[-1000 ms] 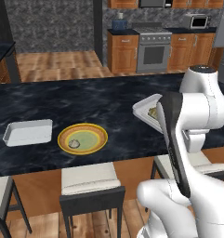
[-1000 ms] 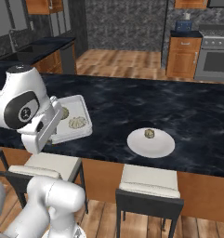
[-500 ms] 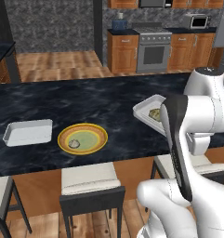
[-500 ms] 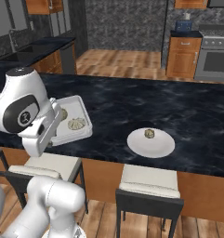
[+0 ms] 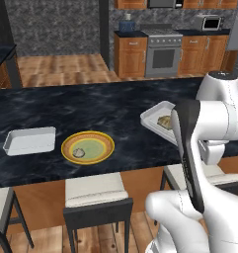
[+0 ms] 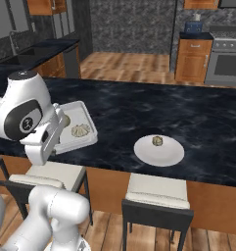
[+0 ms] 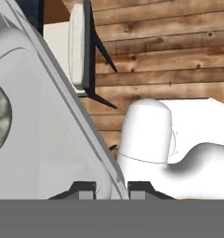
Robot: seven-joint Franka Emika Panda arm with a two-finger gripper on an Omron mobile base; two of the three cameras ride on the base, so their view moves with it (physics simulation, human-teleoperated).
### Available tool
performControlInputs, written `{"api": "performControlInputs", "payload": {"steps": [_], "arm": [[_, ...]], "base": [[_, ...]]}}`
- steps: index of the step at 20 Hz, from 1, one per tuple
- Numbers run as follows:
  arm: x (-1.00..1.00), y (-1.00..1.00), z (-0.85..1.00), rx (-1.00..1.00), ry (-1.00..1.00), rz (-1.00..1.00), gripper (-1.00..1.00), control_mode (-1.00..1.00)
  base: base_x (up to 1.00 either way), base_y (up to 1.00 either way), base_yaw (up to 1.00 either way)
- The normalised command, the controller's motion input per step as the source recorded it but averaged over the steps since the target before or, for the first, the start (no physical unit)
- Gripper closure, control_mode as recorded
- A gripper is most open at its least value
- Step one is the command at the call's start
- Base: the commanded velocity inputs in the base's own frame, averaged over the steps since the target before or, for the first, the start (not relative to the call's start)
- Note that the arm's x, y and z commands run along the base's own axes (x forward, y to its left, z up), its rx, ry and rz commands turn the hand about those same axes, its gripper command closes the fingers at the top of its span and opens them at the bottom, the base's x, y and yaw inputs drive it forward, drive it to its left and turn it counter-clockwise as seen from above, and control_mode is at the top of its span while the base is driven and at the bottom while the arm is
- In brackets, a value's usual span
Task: Place two dumplings into each of the tupperware containers and then place the containers in the fridge.
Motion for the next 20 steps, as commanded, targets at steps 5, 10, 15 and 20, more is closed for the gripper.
{"api": "performControlInputs", "payload": {"steps": [5, 10, 15, 20], "arm": [[0.0, 0.0, 0.0, 0.0, 0.0, 0.0, 1.0, 1.0], [0.0, 0.0, 0.0, 0.0, 0.0, 0.0, 1.0, 1.0], [0.0, 0.0, 0.0, 0.0, 0.0, 0.0, 1.0, 1.0], [0.0, 0.0, 0.0, 0.0, 0.0, 0.0, 1.0, 1.0]], "base": [[-0.43, -0.17, 0.0], [-0.81, -0.54, -0.22], [-0.04, -0.08, -0.73], [0.0, 0.0, -0.86]]}}
